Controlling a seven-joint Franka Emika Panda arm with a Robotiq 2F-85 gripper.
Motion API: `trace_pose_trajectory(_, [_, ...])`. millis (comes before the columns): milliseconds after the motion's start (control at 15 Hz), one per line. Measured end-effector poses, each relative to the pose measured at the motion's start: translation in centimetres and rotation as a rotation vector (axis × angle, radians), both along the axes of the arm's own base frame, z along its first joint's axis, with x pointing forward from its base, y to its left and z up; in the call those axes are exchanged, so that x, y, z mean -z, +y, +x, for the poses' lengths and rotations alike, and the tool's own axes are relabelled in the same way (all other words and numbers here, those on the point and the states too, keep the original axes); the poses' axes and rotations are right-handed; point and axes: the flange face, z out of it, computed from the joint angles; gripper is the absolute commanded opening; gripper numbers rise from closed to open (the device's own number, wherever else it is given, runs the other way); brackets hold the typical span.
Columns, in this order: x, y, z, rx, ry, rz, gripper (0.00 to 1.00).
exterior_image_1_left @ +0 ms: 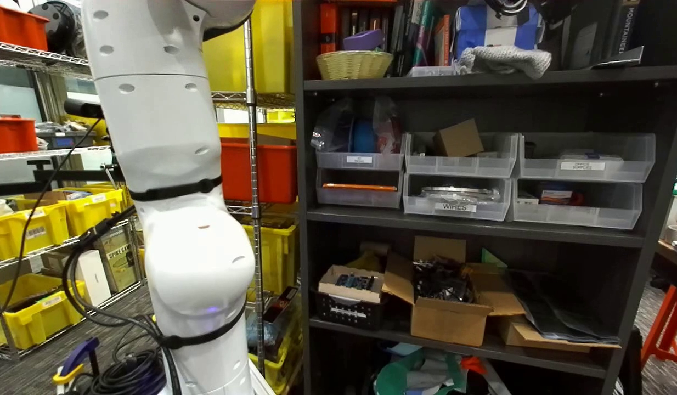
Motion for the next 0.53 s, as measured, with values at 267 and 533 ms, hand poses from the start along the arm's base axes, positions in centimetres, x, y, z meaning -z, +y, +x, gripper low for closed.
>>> trace_pose_trajectory(267, [0.3,-0.4,-2.3,0.022,-0.043,-0.004,1.0])
trace_pose_trajectory(533, [2.2,-1.3,-4.9,0.028,-0.034,-0.033,1.0])
